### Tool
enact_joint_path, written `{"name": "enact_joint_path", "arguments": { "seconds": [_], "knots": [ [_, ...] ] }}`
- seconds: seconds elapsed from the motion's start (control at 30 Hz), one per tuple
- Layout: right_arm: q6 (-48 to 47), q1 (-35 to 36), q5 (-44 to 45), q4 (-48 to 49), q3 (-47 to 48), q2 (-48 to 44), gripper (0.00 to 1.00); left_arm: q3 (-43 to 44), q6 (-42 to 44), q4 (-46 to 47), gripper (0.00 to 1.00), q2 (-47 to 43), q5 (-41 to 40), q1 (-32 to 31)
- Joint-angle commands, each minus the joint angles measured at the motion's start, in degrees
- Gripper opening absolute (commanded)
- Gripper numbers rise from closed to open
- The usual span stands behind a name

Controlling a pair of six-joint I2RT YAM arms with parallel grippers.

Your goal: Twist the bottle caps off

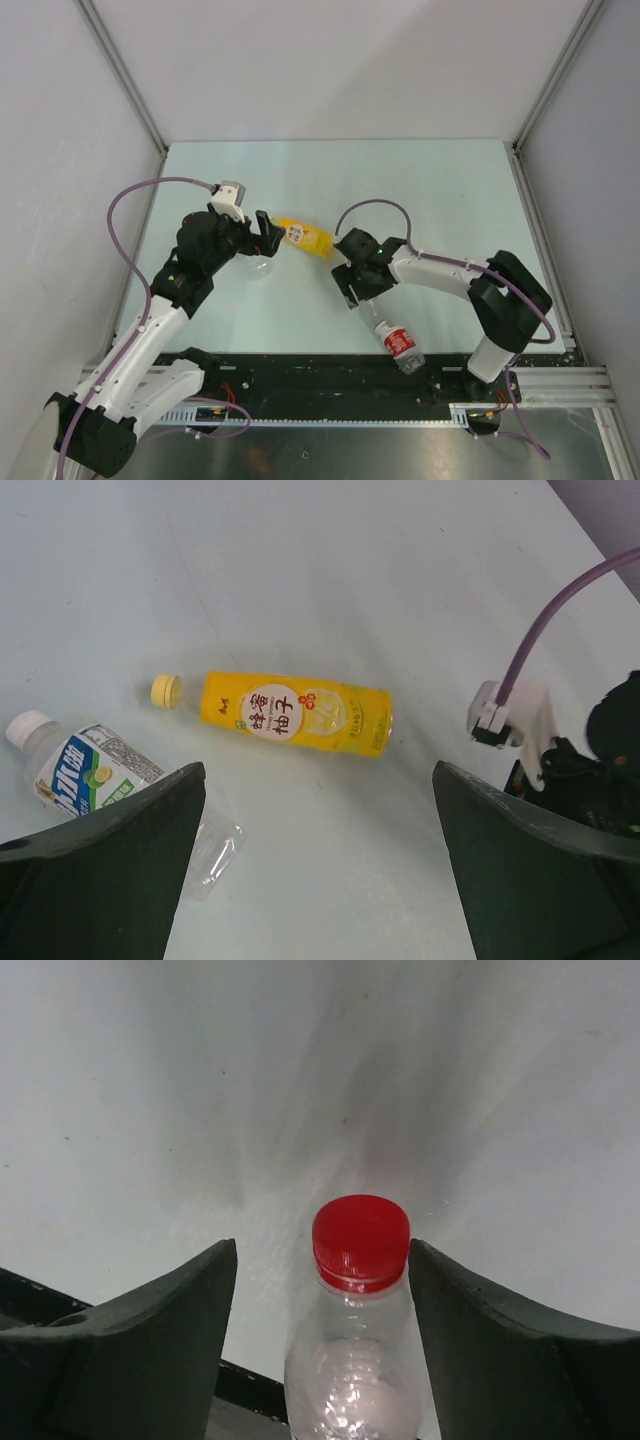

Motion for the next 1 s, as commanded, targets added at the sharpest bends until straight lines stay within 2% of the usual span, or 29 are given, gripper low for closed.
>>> {"name": "enact_joint_path", "arguments": {
  "seconds": [0.0, 0.07, 0.13, 0.23, 0.33, 0.57, 0.77, 0.97],
  "knots": [
    [1.6, 0.8, 0.5, -0.9, 1.3, 2.7, 0.67, 0.1, -0.1, 0.3, 0.99, -0.5, 1.9, 0.3],
    [1.5, 0.8, 0.6, -0.1, 1.4, 3.7, 0.56, 0.0, -0.1, 0.3, 1.00, -0.5, 1.9, 0.3],
    [1.2, 0.6, 0.6, 0.7, 1.4, 4.6, 0.51, 0.1, 0.1, 0.1, 0.99, -0.6, 1.7, 0.3],
    [1.0, -0.2, 0.1, 1.8, 1.5, 5.0, 0.30, 0.3, 0.9, 0.1, 0.99, -1.3, 0.9, 0.3],
    [1.0, -2.4, -2.4, 2.2, 2.1, 2.4, 0.18, 0.6, 1.6, -0.2, 1.00, -2.5, 0.2, 0.3],
    [3.5, -14.4, -14.3, 6.4, 4.0, -11.5, 0.09, 2.8, 0.5, -0.4, 1.00, -3.7, 4.8, 0.3],
    [11.8, -24.7, -23.2, 15.8, 4.0, -23.9, 0.04, 8.5, -5.6, -0.1, 1.00, 0.0, 18.4, 0.1],
    [20.2, -28.1, -25.4, 25.5, 4.0, -30.2, 0.02, 13.5, -11.1, 3.8, 1.00, 7.4, 30.4, -4.5]
  ]
}}
